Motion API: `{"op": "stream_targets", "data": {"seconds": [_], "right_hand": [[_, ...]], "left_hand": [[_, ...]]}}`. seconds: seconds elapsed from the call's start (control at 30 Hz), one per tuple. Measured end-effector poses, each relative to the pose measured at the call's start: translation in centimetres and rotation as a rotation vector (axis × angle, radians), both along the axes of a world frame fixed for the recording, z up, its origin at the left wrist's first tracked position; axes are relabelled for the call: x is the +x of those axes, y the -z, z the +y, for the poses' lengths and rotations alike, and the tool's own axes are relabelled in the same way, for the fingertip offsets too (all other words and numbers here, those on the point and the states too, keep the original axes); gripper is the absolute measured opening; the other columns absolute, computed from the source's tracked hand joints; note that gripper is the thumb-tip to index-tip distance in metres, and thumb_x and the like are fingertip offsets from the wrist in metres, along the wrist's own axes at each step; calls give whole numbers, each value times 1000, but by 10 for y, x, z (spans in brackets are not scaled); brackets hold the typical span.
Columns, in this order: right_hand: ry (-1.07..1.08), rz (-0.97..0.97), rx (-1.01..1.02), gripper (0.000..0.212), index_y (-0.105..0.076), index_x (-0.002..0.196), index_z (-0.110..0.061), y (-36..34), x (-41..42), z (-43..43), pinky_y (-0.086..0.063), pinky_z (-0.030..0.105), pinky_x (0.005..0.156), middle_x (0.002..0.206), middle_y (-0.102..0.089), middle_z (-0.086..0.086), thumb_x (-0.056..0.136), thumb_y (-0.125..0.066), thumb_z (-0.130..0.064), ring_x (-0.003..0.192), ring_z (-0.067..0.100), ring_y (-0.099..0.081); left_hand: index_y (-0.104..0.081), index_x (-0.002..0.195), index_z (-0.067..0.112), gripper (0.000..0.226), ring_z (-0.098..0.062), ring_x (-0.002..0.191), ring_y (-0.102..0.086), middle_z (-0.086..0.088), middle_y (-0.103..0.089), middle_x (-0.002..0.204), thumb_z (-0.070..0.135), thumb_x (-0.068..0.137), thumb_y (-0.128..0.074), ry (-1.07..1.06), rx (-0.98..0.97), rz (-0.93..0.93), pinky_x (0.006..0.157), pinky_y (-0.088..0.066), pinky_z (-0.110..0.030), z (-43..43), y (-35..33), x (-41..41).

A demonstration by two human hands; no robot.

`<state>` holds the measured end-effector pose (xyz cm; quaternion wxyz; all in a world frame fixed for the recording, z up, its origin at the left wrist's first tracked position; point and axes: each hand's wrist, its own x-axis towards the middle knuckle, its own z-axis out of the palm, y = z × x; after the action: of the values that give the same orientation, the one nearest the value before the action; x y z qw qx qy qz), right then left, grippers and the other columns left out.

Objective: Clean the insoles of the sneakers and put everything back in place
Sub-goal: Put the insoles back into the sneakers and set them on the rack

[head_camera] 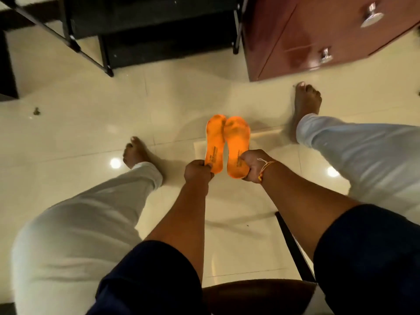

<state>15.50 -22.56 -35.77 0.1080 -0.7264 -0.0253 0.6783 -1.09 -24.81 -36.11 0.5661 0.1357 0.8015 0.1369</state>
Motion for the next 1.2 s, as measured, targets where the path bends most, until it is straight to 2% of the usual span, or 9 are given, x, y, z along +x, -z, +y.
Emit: {"op": "stream_targets", "data": {"seconds": [0.07,0.17,0.33,0.53,0.7,0.87,0.97,1.07,1.2], "right_hand": [[98,43,88,16,-64,102,-3,-33,-5,1,-53,52,96,110,-67,20,88,-56,-6,99,35,-65],[147,66,244,24,-63,85,-5,-94,-22,1,-56,44,76,94,-66,18,91,-45,9,77,28,-65],[197,171,415,35,-64,102,-4,-142,-31,-1,-56,34,64,102,-69,15,93,-36,16,79,24,-66],[371,178,505,38,-67,116,-13,-178,-34,10,-58,42,77,109,-73,12,94,-45,9,98,32,-69],[442,231,583,35,-64,121,-15,-203,-36,45,-56,42,77,113,-72,10,97,-49,5,105,33,-67],[440,234,667,39,-61,122,-10,-218,-33,100,-55,39,69,102,-71,9,97,-40,12,90,25,-68],[417,203,714,49,-56,132,-8,-217,-33,139,-55,42,75,107,-68,11,94,-37,17,87,22,-66],[388,169,743,52,-51,138,-3,-210,-36,179,-54,43,84,124,-65,17,93,-37,19,96,26,-65],[406,139,754,54,-48,141,-5,-195,-39,231,-54,42,92,130,-61,18,94,-39,18,112,30,-63]], "left_hand": [[-69,105,-1,12,-31,82,-67,-18,-69,94,4,94,-66,-78,48,-27,87,-60,-43,-4,-31,-2],[-68,109,1,15,-30,88,-68,-17,-70,98,-1,97,-60,-190,113,-74,78,-59,-37,-4,-72,-5],[-68,99,3,18,-21,75,-64,-13,-68,88,-7,97,-54,-340,274,-167,69,-57,-29,-3,-135,-5],[-69,90,10,18,-25,91,-69,-13,-72,97,0,100,-57,-455,446,-251,71,-55,-27,-1,-183,-1],[-68,110,5,14,-24,102,-69,-13,-72,109,5,100,-58,-489,553,-309,78,-56,-27,27,-206,2],[-65,119,6,20,-24,104,-68,-12,-71,114,6,101,-57,-471,586,-350,80,-56,-28,77,-219,1],[-63,119,6,19,-21,97,-68,-14,-69,116,5,101,-57,-433,617,-312,79,-56,-27,115,-215,-1],[-62,115,7,15,-18,93,-67,-14,-68,117,5,102,-55,-400,639,-289,78,-55,-26,154,-204,-5],[-60,128,4,26,-21,103,-67,-14,-68,121,6,102,-55,-359,633,-267,88,-55,-30,204,-189,-14]]}}
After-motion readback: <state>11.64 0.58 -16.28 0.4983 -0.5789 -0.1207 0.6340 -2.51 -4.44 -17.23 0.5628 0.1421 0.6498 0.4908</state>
